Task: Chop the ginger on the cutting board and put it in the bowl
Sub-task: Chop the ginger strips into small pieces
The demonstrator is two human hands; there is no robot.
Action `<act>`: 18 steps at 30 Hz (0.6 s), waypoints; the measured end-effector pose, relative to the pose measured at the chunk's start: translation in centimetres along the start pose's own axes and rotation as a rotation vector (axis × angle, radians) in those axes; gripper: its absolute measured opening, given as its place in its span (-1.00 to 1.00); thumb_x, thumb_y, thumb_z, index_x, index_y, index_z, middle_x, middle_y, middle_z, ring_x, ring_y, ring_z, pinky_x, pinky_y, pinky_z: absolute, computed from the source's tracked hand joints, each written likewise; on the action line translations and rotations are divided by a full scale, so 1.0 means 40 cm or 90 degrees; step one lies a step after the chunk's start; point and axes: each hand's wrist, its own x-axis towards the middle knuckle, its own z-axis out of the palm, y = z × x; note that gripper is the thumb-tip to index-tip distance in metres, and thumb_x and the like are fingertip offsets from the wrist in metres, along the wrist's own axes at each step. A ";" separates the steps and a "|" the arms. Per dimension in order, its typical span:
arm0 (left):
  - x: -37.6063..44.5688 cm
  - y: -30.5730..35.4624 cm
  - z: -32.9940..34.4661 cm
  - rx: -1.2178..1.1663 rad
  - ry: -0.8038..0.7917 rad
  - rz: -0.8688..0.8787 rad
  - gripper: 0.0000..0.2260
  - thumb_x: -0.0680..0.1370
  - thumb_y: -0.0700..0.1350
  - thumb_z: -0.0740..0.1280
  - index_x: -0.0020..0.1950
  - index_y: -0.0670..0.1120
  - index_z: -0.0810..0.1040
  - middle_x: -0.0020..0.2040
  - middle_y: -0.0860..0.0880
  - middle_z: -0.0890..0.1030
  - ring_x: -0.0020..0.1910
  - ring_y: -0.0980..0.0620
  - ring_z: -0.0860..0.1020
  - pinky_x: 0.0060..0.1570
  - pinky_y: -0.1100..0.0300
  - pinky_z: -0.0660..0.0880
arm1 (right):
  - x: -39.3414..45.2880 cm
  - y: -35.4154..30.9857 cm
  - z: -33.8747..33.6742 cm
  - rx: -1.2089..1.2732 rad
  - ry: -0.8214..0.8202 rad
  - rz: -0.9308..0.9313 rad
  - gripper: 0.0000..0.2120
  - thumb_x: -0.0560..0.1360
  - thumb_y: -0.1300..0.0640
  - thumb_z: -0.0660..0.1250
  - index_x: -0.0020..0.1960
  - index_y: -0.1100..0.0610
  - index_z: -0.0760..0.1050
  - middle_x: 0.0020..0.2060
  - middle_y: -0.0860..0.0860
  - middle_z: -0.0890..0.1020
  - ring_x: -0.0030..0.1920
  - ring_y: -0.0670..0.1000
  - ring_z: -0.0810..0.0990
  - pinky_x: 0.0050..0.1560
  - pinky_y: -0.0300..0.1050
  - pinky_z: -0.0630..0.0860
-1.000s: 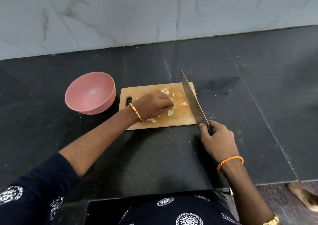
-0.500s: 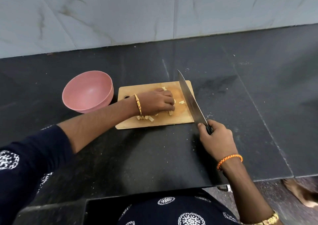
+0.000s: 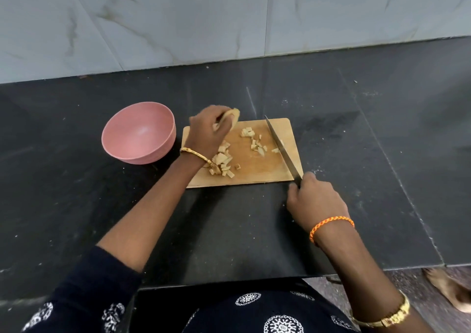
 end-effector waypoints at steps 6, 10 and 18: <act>-0.039 -0.009 -0.043 -0.057 0.136 -0.175 -0.80 0.57 -0.14 0.25 0.12 -0.19 0.57 -0.04 0.01 0.58 -0.08 0.12 0.50 -0.17 0.51 0.38 | -0.018 -0.052 0.018 -0.073 -0.046 -0.098 -0.70 0.57 0.25 0.06 0.29 0.13 0.15 -0.36 0.02 0.31 -0.27 0.12 0.42 -0.25 -0.04 0.36; -0.074 -0.019 -0.030 -0.089 0.132 -0.206 -0.83 0.57 -0.13 0.26 0.09 -0.16 0.57 -0.04 0.03 0.58 -0.11 0.15 0.50 -0.15 0.54 0.37 | -0.029 -0.066 0.027 -0.068 -0.066 -0.132 -0.59 0.58 0.24 0.07 0.39 0.04 0.11 -0.34 0.02 0.32 -0.25 0.11 0.44 -0.25 -0.05 0.38; -0.088 -0.015 -0.017 -0.096 0.120 -0.173 -0.78 0.57 -0.05 0.23 0.08 -0.14 0.55 -0.05 0.01 0.59 -0.04 0.05 0.54 -0.06 0.24 0.46 | -0.050 -0.046 0.021 0.016 -0.042 -0.114 -0.54 0.59 0.14 0.09 0.45 -0.09 0.15 -0.06 0.17 0.55 -0.01 0.26 0.56 -0.12 -0.03 0.42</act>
